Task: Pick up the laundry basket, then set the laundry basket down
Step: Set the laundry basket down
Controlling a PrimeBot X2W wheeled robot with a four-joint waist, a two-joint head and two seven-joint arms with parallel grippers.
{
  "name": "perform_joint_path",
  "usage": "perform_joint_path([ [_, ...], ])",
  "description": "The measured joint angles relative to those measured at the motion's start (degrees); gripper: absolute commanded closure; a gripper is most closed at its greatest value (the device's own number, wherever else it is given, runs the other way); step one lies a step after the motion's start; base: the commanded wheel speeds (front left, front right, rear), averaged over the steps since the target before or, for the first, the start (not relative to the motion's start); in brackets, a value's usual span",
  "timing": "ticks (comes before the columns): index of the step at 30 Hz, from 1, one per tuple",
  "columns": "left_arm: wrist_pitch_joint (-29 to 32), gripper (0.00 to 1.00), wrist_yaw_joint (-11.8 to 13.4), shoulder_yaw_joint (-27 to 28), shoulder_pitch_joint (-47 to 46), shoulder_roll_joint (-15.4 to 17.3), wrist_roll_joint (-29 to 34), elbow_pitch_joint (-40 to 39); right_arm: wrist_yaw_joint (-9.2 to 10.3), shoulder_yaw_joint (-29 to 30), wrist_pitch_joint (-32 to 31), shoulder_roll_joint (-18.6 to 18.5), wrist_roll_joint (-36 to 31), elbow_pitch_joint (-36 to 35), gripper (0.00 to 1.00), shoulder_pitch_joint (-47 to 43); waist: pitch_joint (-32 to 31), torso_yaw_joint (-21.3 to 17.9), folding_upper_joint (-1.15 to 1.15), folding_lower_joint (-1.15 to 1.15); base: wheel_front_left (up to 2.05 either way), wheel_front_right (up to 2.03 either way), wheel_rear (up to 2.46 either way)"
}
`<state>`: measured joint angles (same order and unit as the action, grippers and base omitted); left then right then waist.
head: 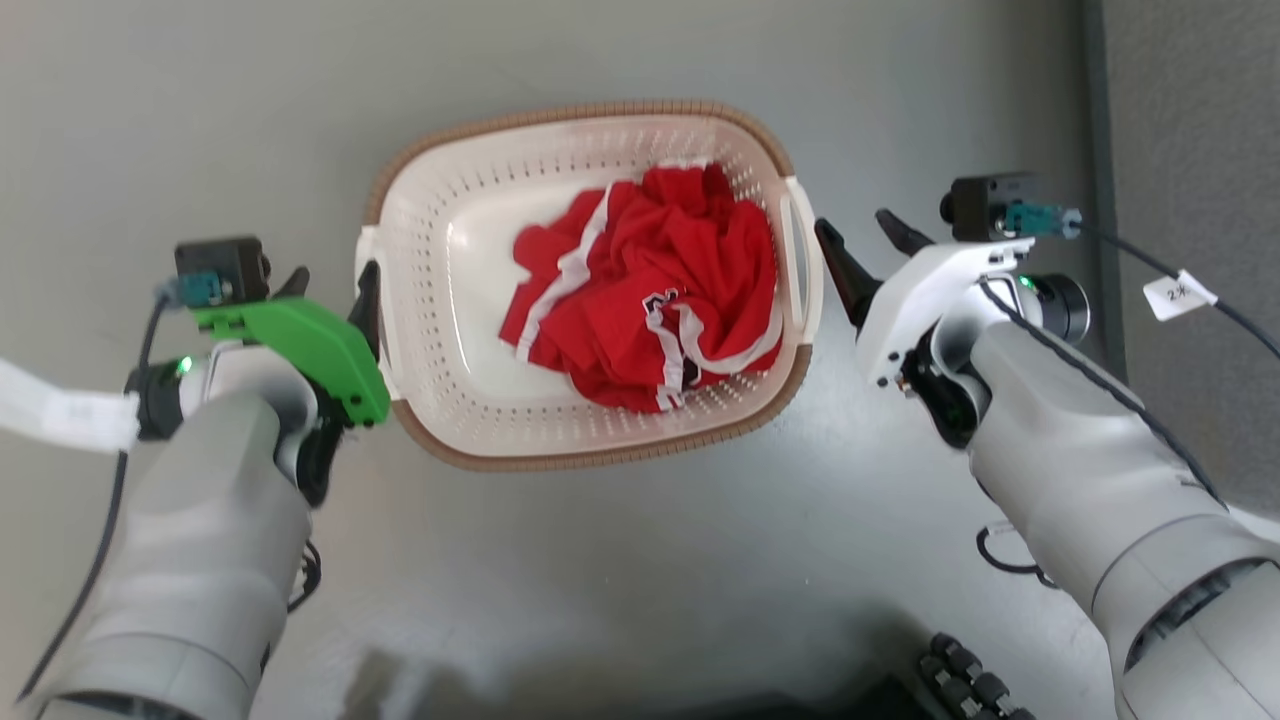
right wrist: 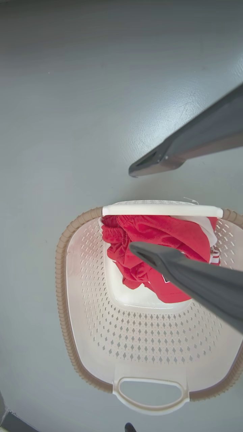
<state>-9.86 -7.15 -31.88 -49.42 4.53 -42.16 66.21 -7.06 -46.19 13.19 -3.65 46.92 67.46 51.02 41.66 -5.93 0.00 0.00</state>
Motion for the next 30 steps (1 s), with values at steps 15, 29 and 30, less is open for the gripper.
perform_joint_path([
  [15,-4.4,0.0,0.0,-1.1,6.8,0.1,0.6,-2.4,-0.01,0.8,0.9,-1.1,0.1,-2.8,0.0,-6.4,-10.8,0.3,0.0,0.0,0.0,0.0,0.0],
  [29,-4.4,0.0,1.3,4.2,11.1,2.1,2.4,-14.2,1.19,7.3,1.0,-5.5,-1.8,-13.0,0.0,-10.4,-19.9,0.0,0.0,0.0,0.0,0.0,0.0],
  [30,-4.4,0.0,1.7,4.4,11.9,2.3,3.0,-15.2,1.25,7.6,1.0,-5.7,-2.1,-13.7,0.0,-10.9,-20.5,0.0,0.0,0.0,0.0,0.0,0.0],
])
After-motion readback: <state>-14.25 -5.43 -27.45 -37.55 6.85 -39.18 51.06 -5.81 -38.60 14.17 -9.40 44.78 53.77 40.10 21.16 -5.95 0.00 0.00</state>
